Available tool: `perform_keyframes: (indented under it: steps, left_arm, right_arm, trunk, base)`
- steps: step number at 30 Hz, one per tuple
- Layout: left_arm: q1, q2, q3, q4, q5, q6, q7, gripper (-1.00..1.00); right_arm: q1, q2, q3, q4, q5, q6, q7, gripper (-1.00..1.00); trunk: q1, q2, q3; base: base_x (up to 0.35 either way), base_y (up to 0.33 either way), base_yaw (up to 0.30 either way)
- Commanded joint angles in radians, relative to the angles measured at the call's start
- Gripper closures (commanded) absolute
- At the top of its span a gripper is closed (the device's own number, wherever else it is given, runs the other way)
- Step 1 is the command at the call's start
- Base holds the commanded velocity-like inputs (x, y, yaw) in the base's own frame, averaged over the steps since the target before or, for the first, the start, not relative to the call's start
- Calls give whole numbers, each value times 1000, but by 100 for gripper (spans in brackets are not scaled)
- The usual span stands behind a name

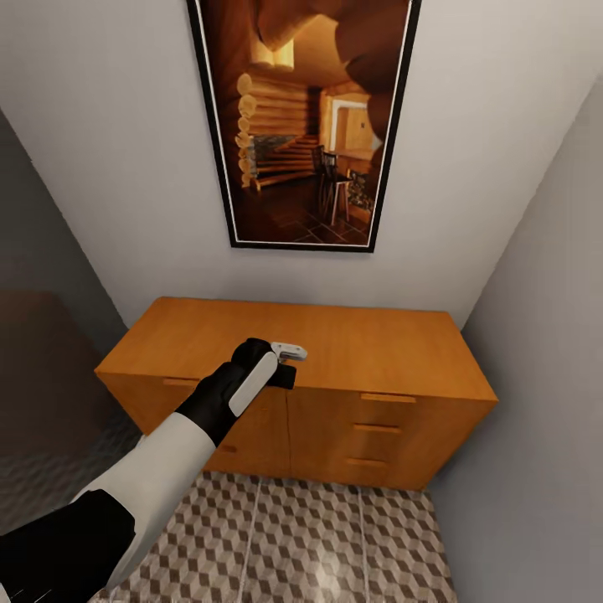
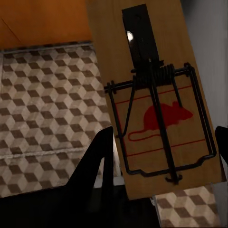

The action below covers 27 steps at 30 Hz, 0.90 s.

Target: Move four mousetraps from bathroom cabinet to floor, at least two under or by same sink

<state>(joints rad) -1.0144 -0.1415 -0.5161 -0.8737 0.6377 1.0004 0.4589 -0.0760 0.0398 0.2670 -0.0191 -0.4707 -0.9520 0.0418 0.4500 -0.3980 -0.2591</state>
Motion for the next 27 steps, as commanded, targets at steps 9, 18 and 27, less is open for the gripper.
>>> perform_keyframes:
  steps: [9, 18, 27]
  left_arm:
    - [-1, 0, -2, 19, 8, 3, 9, 100]
    - [-1, 0, -2, 23, 8, 3, 8, 100]
    - [-1, -1, -2, 23, 8, 3, 7, 100]
  right_arm:
    - [-1, 0, 6, 1, -13, -2, 7, 100]
    - [-1, 0, 6, 1, -13, -2, 7, 100]
    - [-1, -1, 5, 1, -13, -2, 7, 100]
  trunk:
    - [0, -2, 12]
    - [0, -2, 26]
    - [0, -2, 38]
  base:
    - [-330, 54, 0]
    - [-289, 168, 0]
    - [-218, 153, 0]
